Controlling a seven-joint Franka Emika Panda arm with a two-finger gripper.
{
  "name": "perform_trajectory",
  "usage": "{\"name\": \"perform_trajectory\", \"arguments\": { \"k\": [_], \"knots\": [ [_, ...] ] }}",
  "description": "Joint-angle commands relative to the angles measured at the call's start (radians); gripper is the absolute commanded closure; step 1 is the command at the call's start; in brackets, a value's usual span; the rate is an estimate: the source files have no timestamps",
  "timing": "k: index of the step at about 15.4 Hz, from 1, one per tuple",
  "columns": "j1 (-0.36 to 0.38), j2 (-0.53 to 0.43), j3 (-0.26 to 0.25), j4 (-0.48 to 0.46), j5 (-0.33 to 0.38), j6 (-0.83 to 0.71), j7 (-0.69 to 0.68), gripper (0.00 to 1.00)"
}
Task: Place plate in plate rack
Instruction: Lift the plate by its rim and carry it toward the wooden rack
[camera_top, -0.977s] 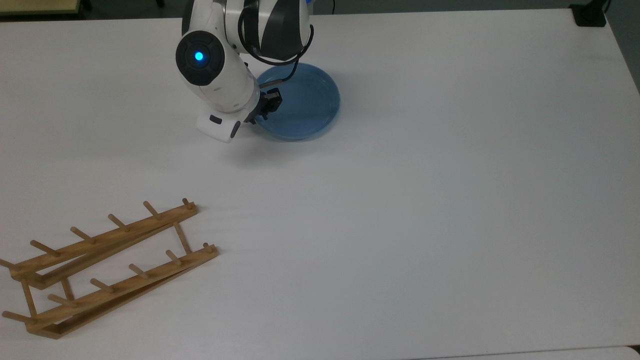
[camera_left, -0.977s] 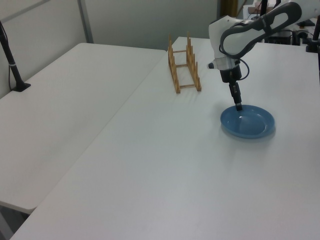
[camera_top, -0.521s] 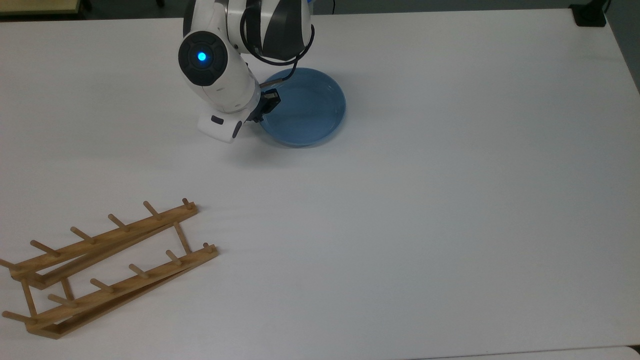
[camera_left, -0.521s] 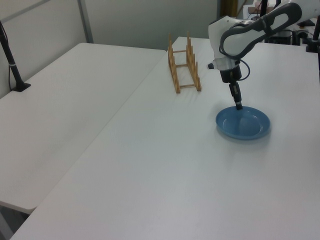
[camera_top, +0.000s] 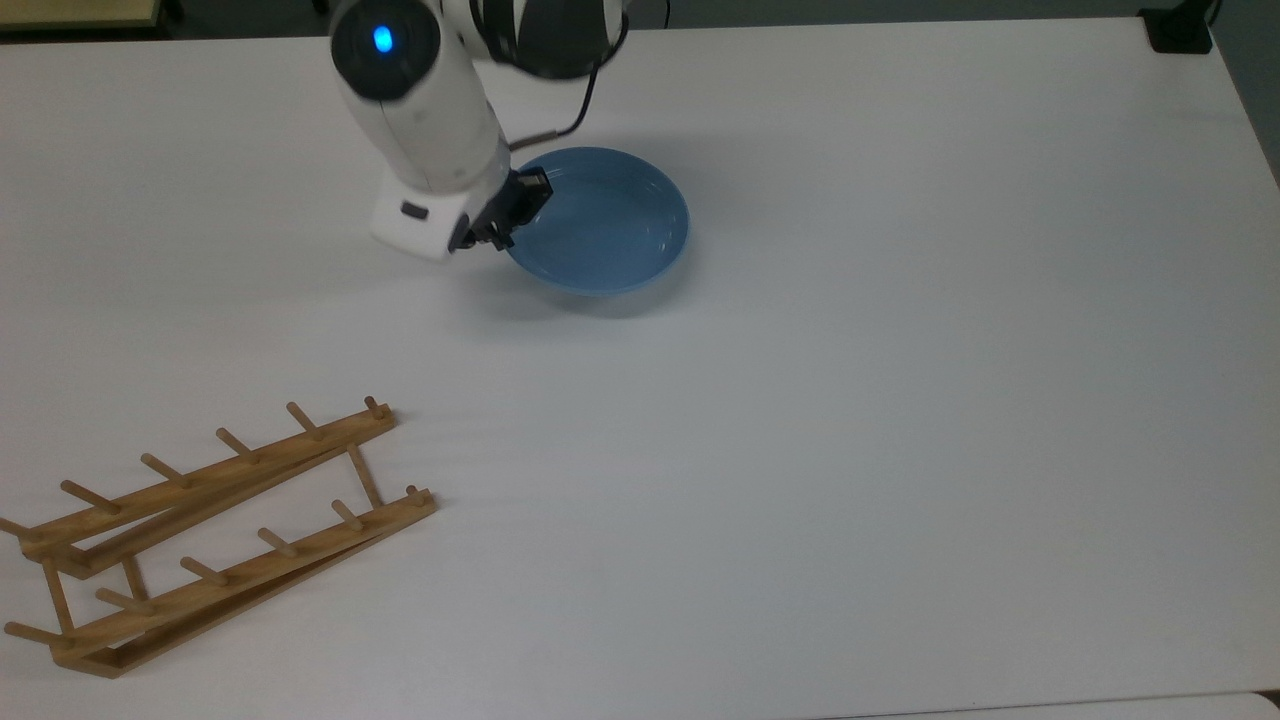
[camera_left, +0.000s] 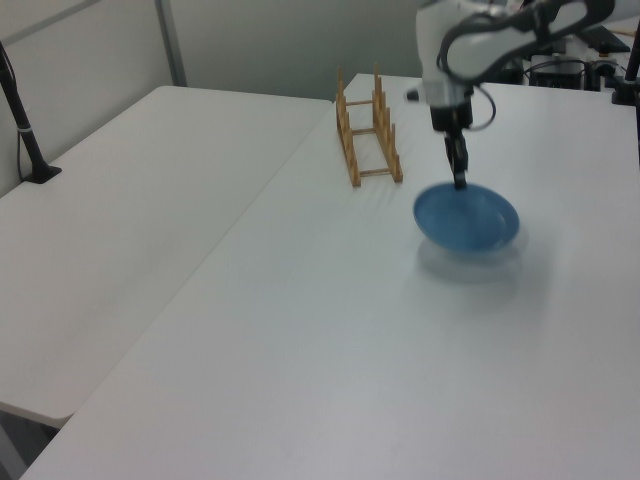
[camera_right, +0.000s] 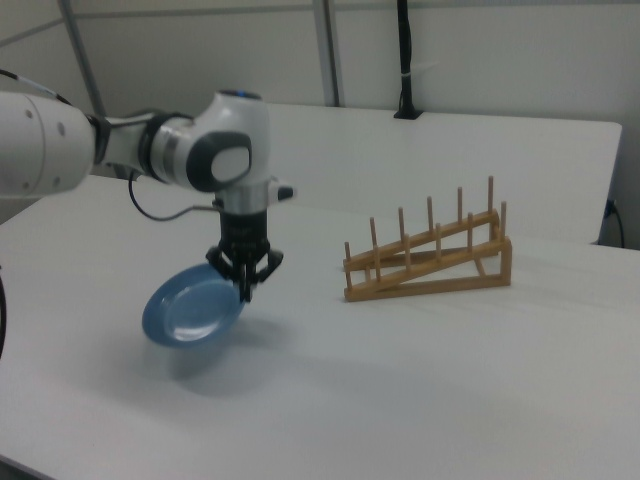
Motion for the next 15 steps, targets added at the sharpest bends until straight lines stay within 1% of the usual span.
{"name": "perform_trajectory", "arguments": {
  "k": [1, 2, 4, 7, 10, 12, 13, 15],
  "knots": [
    [0.013, -0.066, -0.009, 0.084, -0.066, -0.026, 0.024, 1.00],
    [0.007, -0.069, -0.010, 0.119, -0.083, -0.021, 0.044, 1.00],
    [-0.001, -0.068, -0.011, 0.158, -0.155, 0.012, 0.084, 1.00],
    [-0.016, -0.065, -0.021, 0.199, -0.208, 0.132, 0.176, 1.00],
    [-0.020, -0.054, -0.053, 0.229, -0.341, 0.240, 0.276, 1.00],
    [-0.020, -0.049, -0.079, 0.233, -0.414, 0.328, 0.358, 1.00],
    [-0.023, -0.048, -0.090, 0.235, -0.445, 0.357, 0.395, 1.00],
    [-0.026, -0.040, -0.101, 0.238, -0.523, 0.367, 0.469, 1.00]
  ]
}}
